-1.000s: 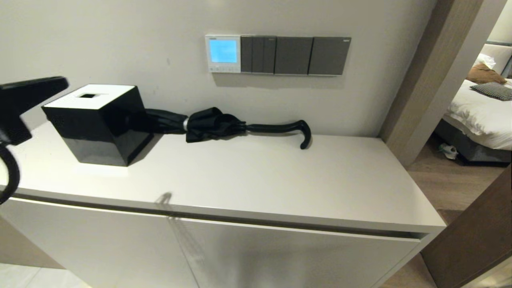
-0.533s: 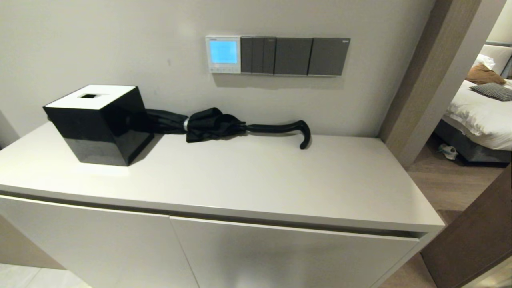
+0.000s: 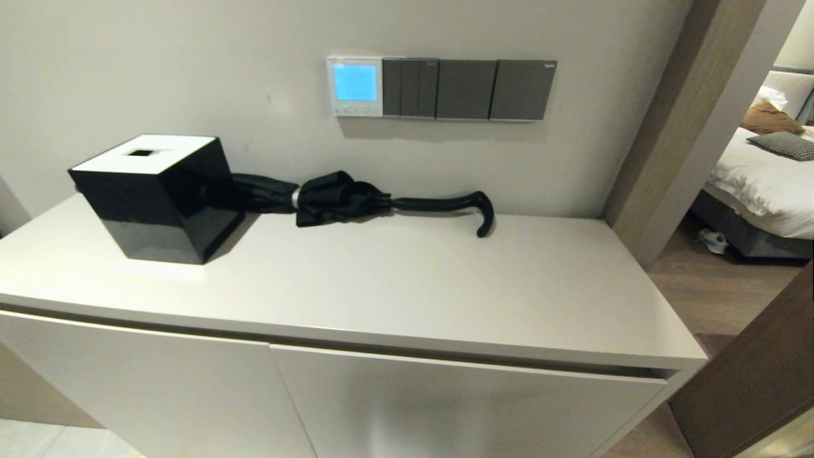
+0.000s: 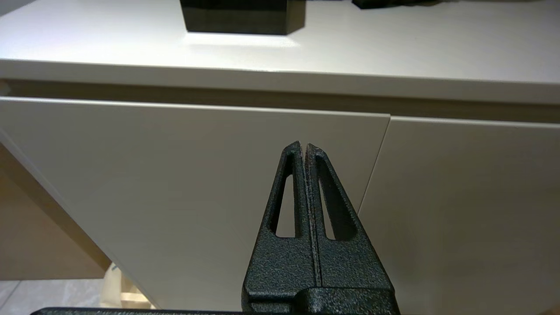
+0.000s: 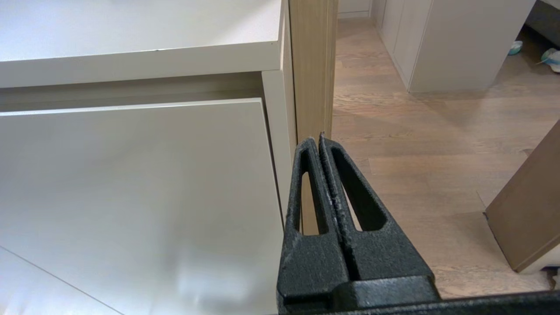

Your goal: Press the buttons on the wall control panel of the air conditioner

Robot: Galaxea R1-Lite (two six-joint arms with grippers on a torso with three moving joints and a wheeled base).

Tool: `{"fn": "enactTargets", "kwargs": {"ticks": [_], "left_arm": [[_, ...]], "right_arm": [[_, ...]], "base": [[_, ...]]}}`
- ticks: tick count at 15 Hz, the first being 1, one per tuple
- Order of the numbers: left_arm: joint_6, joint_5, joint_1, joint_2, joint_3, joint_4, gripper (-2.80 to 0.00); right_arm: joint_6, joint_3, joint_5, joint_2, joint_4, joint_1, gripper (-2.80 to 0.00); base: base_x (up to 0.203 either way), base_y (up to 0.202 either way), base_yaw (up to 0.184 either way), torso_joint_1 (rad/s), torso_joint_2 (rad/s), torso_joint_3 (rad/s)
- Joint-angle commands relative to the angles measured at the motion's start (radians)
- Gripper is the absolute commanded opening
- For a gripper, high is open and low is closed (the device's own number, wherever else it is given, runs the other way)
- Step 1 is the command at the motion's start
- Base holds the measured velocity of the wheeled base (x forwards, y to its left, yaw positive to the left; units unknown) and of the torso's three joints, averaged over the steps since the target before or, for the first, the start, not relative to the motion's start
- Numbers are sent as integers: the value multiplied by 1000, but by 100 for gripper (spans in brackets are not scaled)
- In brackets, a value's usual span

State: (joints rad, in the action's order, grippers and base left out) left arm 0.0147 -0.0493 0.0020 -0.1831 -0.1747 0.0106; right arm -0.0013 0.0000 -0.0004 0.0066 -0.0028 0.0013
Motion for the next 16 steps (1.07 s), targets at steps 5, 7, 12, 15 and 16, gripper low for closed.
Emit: {"fn": "enactTargets", "kwargs": {"ticks": [5, 7, 12, 15, 16], "left_arm": [[7, 15, 2, 166, 104, -21, -280], [10, 40, 3, 188, 119, -29, -280], [73, 52, 3, 189, 175, -3, -280], [71, 51, 3, 189, 175, -23, -280], [72, 51, 3, 189, 175, -23, -280]], "right_arm": [[0, 3, 0, 0, 0, 0, -280], [0, 3, 0, 0, 0, 0, -280], [0, 3, 0, 0, 0, 0, -280], [0, 3, 0, 0, 0, 0, -280], [0, 3, 0, 0, 0, 0, -280]], "base": [[0, 0, 0, 0, 0, 0], [0, 0, 0, 0, 0, 0], [0, 0, 0, 0, 0, 0], [0, 0, 0, 0, 0, 0], [0, 0, 0, 0, 0, 0]]}}
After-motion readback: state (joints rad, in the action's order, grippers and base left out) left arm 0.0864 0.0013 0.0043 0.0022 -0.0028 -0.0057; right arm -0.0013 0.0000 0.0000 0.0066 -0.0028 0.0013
